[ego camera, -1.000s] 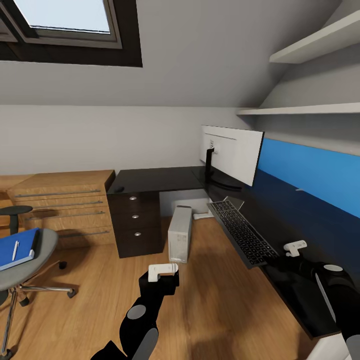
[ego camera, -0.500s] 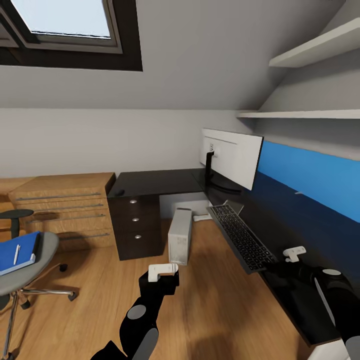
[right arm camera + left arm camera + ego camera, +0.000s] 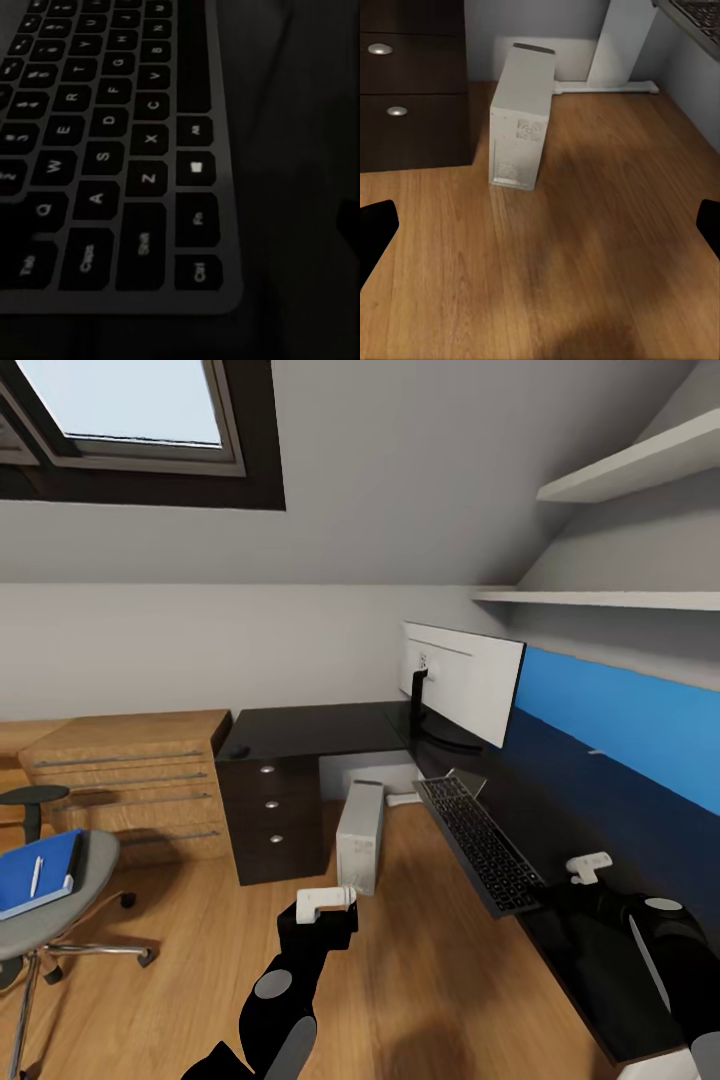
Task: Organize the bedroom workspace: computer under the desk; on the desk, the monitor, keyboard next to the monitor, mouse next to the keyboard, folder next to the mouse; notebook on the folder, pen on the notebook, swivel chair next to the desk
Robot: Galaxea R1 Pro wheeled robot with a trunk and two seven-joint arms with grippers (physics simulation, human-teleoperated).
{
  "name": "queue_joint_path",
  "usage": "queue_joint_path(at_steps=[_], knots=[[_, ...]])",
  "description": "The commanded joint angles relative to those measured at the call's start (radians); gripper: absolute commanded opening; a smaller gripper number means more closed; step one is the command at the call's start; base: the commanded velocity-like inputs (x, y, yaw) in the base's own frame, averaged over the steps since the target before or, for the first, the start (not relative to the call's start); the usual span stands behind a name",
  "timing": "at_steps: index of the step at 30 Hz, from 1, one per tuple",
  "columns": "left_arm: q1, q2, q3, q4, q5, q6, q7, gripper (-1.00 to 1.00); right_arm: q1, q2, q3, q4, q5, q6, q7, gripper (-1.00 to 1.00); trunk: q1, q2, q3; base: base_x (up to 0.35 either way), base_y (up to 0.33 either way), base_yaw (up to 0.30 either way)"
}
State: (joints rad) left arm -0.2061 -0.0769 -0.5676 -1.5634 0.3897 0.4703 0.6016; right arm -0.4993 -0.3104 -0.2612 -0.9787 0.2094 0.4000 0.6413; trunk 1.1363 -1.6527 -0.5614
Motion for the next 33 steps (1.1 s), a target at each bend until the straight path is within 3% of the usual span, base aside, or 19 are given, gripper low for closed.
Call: queue_joint_path(at_steps=[1,10,21,22,25,26,29,31,33], knots=[[-0.001,0.0,-0.002,-0.001,0.009,0.002,0.009,1.0,-0.001,0.0,-0.003,-0.001,0.009,0.003,0.009,1.0,-0.004,0.007,0.002,0.0,0.0,0.0],[-0.001,0.0,-0.002,-0.001,0.009,0.002,0.009,1.0,-0.001,0.001,-0.006,-0.023,0.003,0.002,0.008,1.0,-0.039,0.07,0.03,0.0,0.0,0.0],[-0.001,0.0,-0.002,0.001,0.011,0.002,0.008,1.0,-0.001,0.017,-0.007,-0.085,-0.025,0.018,0.007,1.0,-0.039,0.07,0.03,0.0,0.0,0.0],[-0.001,0.0,-0.002,0.005,0.011,0.002,0.007,1.0,-0.001,0.031,-0.008,-0.143,-0.069,0.089,0.006,1.0,-0.039,0.07,0.03,0.0,0.0,0.0],[-0.001,0.0,-0.002,0.011,0.011,0.002,0.007,1.0,-0.001,0.036,-0.009,-0.207,-0.111,0.212,0.006,1.0,-0.039,0.07,0.03,0.0,0.0,0.0],[-0.001,-0.001,-0.002,0.014,0.011,0.002,0.007,1.0,-0.001,0.044,-0.009,-0.299,-0.155,0.357,0.002,1.0,-0.039,0.07,0.03,0.0,0.0,0.0],[-0.001,-0.001,-0.002,0.015,0.01,0.002,0.007,1.0,-0.001,0.066,-0.011,-0.398,-0.184,0.468,-0.007,1.0,-0.039,0.07,0.03,0.0,0.0,0.0],[-0.001,-0.001,-0.002,0.015,0.01,0.002,0.007,1.0,-0.001,0.082,-0.016,-0.44,-0.191,0.501,-0.018,1.0,-0.039,0.07,0.03,0.0,0.0,0.0],[-0.001,-0.001,-0.002,0.015,0.009,0.002,0.008,1.0,-0.001,0.116,-0.033,-0.483,-0.2,0.53,-0.047,1.0,-0.039,0.07,0.03,0.0,0.0,0.0]])
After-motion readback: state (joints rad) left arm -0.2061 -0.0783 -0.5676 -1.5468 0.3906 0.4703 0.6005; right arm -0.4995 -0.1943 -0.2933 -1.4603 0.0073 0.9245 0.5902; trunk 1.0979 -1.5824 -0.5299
